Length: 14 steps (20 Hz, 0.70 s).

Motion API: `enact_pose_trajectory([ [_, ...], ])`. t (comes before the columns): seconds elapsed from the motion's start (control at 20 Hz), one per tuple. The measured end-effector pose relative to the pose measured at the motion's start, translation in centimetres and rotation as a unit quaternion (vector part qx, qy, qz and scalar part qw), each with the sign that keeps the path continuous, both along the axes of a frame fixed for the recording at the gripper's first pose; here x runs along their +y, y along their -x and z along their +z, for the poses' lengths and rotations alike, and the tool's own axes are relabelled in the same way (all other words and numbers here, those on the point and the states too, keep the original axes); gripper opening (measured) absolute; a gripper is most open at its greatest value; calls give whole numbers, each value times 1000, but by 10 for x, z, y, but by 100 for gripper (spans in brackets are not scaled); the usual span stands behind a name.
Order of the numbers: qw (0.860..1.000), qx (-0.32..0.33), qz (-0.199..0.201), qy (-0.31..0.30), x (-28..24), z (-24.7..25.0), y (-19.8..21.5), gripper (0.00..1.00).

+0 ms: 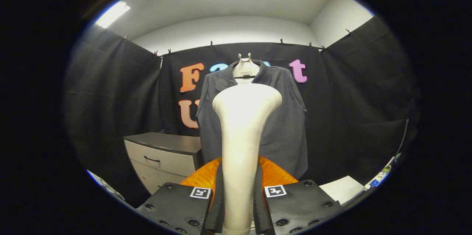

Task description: Iron the clothes twice with a garment steamer, once on the left side and once on the right side.

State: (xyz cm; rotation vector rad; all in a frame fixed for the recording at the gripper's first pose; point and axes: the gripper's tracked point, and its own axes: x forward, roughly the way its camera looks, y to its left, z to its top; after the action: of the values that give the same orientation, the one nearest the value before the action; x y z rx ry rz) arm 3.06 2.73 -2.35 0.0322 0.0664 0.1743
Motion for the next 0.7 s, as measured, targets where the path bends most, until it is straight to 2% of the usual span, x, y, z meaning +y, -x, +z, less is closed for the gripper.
enact_pose_trajectory([
  [0.7,1000,9,-4,-3,-2,-8,-2,39],
])
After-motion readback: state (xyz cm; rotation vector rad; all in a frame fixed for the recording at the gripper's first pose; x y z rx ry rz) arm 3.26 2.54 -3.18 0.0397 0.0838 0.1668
